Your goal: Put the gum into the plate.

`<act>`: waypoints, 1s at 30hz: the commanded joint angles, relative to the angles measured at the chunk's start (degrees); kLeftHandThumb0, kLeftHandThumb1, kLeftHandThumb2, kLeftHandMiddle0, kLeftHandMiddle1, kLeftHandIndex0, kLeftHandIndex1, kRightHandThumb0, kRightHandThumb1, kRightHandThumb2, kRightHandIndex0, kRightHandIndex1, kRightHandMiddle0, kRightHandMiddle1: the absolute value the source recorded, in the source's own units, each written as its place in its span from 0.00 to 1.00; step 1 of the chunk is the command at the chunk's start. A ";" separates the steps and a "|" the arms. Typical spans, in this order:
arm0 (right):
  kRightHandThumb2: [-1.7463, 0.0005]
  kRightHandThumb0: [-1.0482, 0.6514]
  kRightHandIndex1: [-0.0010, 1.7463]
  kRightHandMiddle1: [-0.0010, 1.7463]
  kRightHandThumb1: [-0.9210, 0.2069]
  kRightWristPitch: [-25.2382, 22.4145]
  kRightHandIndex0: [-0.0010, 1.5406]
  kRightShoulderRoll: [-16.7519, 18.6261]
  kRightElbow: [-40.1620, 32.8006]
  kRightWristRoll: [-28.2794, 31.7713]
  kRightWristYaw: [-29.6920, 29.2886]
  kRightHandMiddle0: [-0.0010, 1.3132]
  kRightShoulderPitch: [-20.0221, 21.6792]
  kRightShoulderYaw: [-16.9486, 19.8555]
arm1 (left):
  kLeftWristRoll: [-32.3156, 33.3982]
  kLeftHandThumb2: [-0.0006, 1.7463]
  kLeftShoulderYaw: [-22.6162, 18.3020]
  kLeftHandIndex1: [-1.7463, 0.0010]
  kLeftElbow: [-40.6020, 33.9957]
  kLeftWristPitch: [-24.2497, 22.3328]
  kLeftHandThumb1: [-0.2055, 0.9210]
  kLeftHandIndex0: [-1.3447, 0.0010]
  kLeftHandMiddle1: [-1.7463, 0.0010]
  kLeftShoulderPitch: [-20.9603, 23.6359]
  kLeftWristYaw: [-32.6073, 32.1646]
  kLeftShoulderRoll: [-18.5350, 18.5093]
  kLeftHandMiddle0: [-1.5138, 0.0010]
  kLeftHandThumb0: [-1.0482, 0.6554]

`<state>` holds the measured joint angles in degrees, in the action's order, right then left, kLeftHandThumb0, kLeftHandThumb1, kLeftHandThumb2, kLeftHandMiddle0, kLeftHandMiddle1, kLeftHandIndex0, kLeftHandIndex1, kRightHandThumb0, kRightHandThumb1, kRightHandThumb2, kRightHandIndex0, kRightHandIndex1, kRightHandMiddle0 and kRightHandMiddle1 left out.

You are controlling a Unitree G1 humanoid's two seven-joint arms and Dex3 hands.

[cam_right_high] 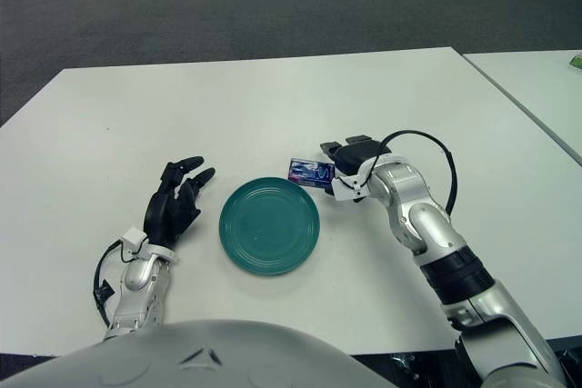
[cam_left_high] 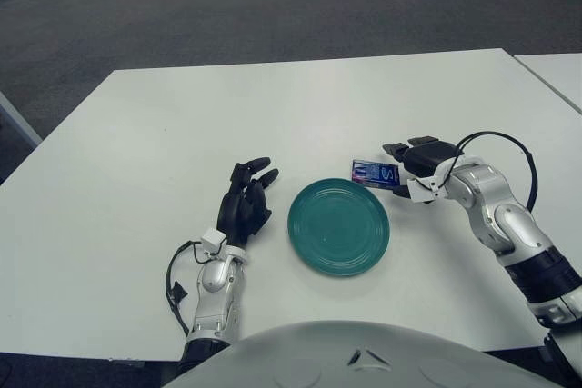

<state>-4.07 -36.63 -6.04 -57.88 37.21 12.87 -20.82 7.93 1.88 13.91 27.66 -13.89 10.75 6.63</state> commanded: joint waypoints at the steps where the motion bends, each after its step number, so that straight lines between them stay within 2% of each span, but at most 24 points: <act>1: 0.47 0.00 0.02 0.00 0.00 0.38 0.07 0.53 1.86 -0.72 -0.82 0.01 2.39 -0.94 | 0.46 0.49 0.30 0.38 5.41 -0.41 1.00 0.94 0.67 -2.55 0.06 1.23 0.74 0.08; 18: 0.49 0.00 0.02 0.03 0.00 -1.19 0.12 3.07 7.29 -1.86 -3.16 0.04 4.65 -3.88 | 0.35 0.49 0.85 0.38 5.64 -0.03 1.00 0.92 0.67 -2.61 -0.19 1.93 0.75 0.07; 21: 0.50 0.00 0.01 0.10 0.00 -1.31 0.13 3.59 9.16 -2.00 -4.42 0.01 4.91 -4.29 | 0.10 0.49 1.01 0.38 5.53 -0.04 1.00 0.91 0.67 -2.69 -0.29 1.87 0.75 0.07; 30: 0.51 0.00 0.01 0.16 0.00 -1.83 0.15 4.24 12.71 -2.51 -7.29 0.00 5.00 -5.62 | 0.05 0.49 1.21 0.38 5.36 0.33 1.00 0.91 0.67 -2.93 -0.19 2.03 0.74 0.07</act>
<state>-5.53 -32.85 5.49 -59.68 31.31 17.00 -25.98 7.42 2.38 14.08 28.14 -13.76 10.75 6.68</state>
